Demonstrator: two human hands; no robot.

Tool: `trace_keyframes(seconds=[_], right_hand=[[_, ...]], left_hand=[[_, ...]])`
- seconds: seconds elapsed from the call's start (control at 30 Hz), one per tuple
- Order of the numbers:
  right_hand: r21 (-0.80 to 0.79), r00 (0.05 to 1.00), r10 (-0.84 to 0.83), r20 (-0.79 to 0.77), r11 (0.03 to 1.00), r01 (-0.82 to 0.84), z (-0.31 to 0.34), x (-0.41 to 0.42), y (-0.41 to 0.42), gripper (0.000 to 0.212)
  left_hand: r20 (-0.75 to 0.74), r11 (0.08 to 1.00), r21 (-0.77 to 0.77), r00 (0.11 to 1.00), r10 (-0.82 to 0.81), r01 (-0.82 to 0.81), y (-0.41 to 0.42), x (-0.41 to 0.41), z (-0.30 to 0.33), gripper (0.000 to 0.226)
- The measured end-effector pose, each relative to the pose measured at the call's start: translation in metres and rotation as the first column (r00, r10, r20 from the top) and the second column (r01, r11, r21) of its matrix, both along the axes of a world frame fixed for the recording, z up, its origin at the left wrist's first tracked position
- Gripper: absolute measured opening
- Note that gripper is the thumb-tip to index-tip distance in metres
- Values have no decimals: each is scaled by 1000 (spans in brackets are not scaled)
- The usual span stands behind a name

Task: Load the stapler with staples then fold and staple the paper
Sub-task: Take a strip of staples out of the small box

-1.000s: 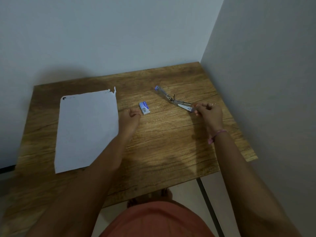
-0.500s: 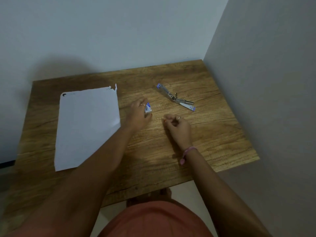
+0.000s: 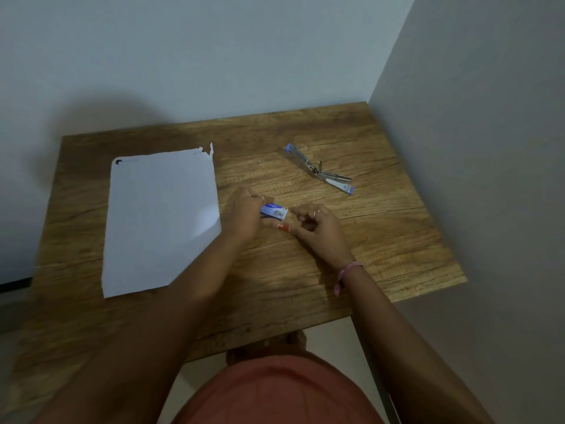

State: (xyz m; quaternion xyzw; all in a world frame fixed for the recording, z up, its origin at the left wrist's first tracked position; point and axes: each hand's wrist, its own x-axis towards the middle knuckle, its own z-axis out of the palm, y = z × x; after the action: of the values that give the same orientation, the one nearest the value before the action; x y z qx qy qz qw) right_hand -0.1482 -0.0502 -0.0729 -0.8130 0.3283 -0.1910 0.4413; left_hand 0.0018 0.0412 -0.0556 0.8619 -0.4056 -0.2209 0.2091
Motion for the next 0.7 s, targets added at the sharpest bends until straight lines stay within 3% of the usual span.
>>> trace_keyframes(seconds=[0.1, 0.27, 0.47, 0.7], right_hand=[[-11, 1000, 4, -18, 1000, -5, 0, 0, 2, 39], [-61, 998, -42, -38, 997, 40, 1, 4, 3, 31], [-28, 994, -86, -69, 996, 85, 1, 10, 1, 29], [10, 993, 8, -116, 1000, -7, 10, 7, -10, 34]], left_hand=[[-84, 998, -55, 996, -7, 2, 1, 2, 2, 51], [-249, 990, -96, 966, 76, -103, 3, 1, 1, 49], [-277, 994, -86, 960, 37, -63, 3, 4, 3, 47], [-257, 996, -82, 966, 6, -28, 3, 4, 2, 41]])
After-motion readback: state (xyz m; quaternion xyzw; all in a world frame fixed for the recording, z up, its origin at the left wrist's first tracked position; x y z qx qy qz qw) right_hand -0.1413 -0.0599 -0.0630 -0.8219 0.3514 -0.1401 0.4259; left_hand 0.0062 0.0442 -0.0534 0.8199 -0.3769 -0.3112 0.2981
